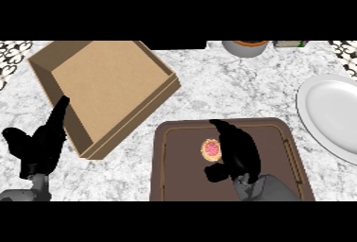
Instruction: Pick the cupcake from the tray and place it in the plate
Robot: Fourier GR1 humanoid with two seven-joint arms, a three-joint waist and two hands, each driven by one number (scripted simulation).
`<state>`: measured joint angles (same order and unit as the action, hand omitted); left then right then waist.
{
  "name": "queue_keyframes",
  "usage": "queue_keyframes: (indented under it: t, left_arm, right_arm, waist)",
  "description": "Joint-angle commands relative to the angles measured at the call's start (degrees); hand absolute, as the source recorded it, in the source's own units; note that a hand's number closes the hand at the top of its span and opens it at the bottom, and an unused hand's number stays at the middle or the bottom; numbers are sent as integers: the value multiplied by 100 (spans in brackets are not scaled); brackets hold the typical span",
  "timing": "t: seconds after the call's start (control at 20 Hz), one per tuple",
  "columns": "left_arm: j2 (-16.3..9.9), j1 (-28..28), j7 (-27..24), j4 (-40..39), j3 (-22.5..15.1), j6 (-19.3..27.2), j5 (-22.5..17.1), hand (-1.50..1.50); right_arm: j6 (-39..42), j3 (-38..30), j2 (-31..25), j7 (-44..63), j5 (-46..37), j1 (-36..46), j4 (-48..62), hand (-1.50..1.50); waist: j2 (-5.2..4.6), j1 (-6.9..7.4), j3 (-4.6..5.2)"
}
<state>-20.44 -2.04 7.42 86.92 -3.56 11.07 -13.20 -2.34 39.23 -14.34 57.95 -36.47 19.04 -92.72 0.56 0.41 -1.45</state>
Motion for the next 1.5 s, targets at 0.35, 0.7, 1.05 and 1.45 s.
queue_keyframes:
  t: [0.35,0.7,1.05,1.45]
  left_arm:
    - [725,197,273,-483,-666,-278,-40,0]
    - [576,226,336,-214,-460,-303,-33,0]
    - [637,204,437,-140,-534,-411,-42,0]
    - [537,221,467,-201,-349,-492,-42,0]
  right_arm:
    - [160,114,-18,-365,-289,333,565,150]
    - [-533,-1333,347,1224,-922,1090,1842,150]
    - [-1480,-2077,183,1469,-2543,2386,2558,150]
    - [-2290,-2946,243,2072,-4111,2942,3015,150]
  waist:
    - [-102,-105,150]
    - [-217,-52,166]
    - [-210,107,173]
    - [-185,47,159]
